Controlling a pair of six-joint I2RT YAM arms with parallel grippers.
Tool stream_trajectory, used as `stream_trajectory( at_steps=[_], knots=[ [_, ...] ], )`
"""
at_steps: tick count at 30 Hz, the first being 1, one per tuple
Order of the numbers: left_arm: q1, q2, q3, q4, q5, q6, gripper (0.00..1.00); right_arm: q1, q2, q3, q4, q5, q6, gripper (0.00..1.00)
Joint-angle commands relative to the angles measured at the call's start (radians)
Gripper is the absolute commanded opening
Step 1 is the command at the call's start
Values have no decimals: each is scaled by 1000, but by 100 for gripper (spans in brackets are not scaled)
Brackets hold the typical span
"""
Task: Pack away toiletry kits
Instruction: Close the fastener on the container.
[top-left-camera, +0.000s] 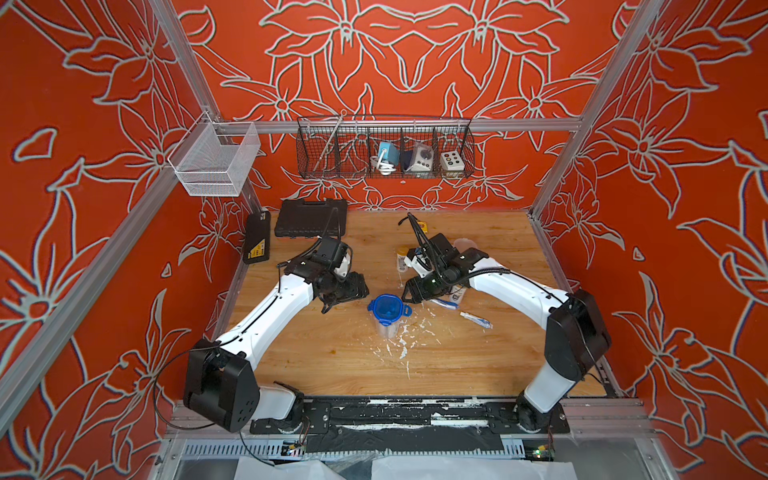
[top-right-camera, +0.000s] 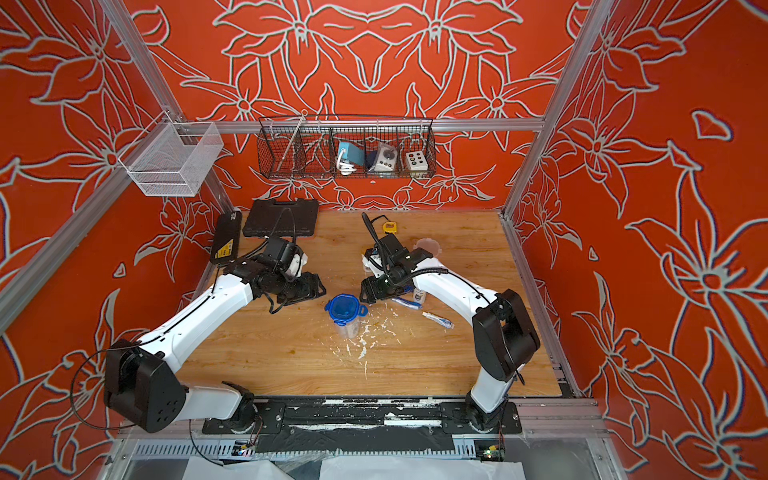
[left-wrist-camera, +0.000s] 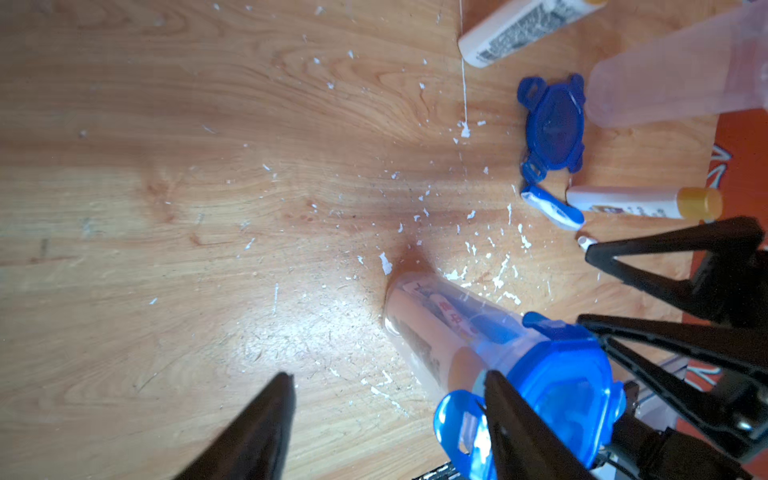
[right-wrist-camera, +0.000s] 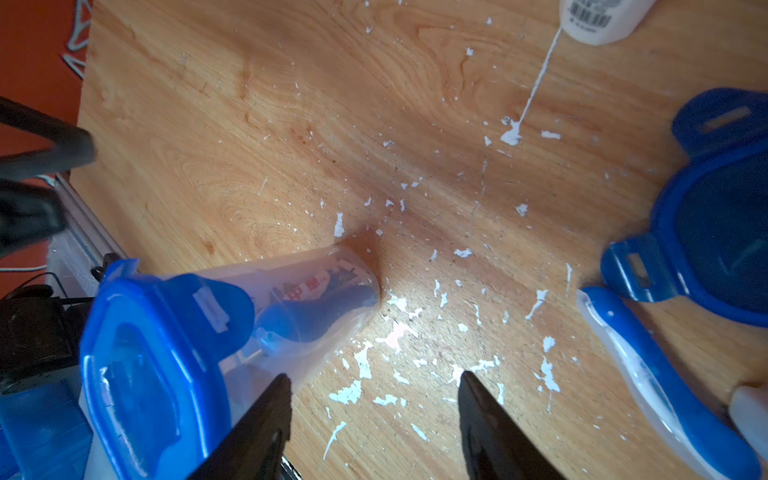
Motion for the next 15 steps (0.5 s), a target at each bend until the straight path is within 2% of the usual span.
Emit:
stream_trajectory(
  at_steps=[1, 4, 7, 10, 15],
  knots=[
    [0, -38, 49, -62, 27, 32, 75, -21, -39, 31, -117, 72, -57, 65],
    [-12, -54, 50, -59, 83, 28, 72, -23, -84, 59, -203, 101, -83, 64],
    [-29, -64, 32, -32, 142, 14, 67, -22, -167, 17, -214, 80, -56, 64],
    [-47, -60, 8, 10, 203, 5, 69, -16, -231, -38, -221, 40, -8, 63],
    [-80, -40, -5, 46, 240, 0, 71, -2, -289, -134, -149, -28, 73, 62]
  ],
)
